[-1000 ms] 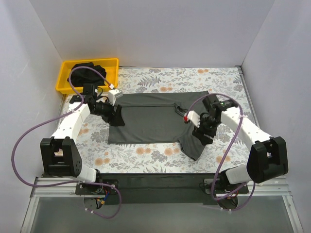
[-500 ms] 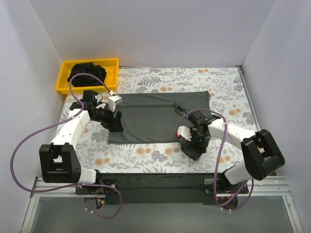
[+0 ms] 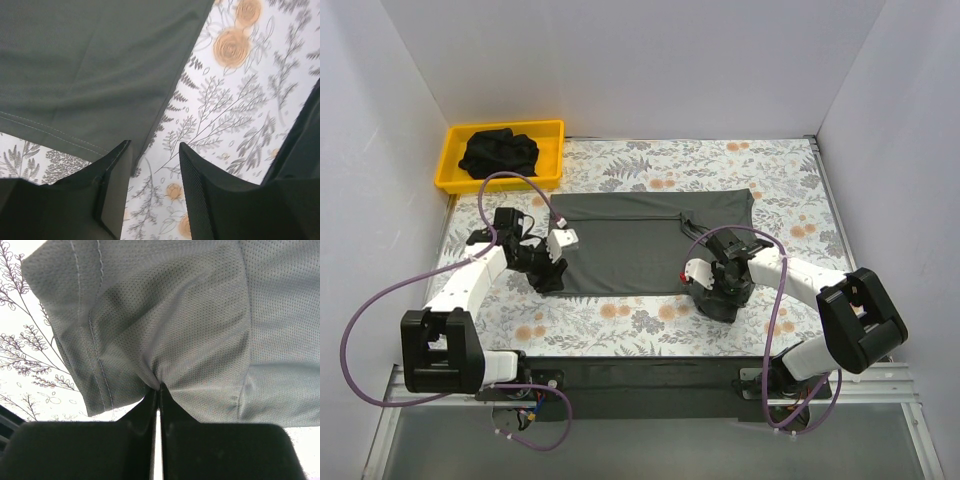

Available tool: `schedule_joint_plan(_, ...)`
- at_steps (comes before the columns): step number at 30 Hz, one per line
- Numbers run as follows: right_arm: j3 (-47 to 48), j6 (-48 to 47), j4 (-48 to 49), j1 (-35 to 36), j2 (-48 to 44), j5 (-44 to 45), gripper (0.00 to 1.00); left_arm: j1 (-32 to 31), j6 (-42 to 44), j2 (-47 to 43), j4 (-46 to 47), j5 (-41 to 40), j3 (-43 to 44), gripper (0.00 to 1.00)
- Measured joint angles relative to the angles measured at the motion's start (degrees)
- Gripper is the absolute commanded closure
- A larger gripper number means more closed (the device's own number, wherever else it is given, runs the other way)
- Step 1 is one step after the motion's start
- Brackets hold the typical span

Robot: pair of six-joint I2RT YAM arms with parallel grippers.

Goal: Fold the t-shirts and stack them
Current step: Fold the tshirt

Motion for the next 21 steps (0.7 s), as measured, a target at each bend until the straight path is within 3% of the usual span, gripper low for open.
schedule_joint_plan(7,0.2,0.2,-0.3,-0.1,0.0,-0.3,0.99,-0.7,12.6,-0.3,0.5,-3.9,-5.7,0.6)
schedule_joint_plan(21,1.5,0.6,-1.3,-0.5,1.2,-1.8,0.99,-4.9,16.6,-1.7,13.2,-9.7,-14.8,0.59)
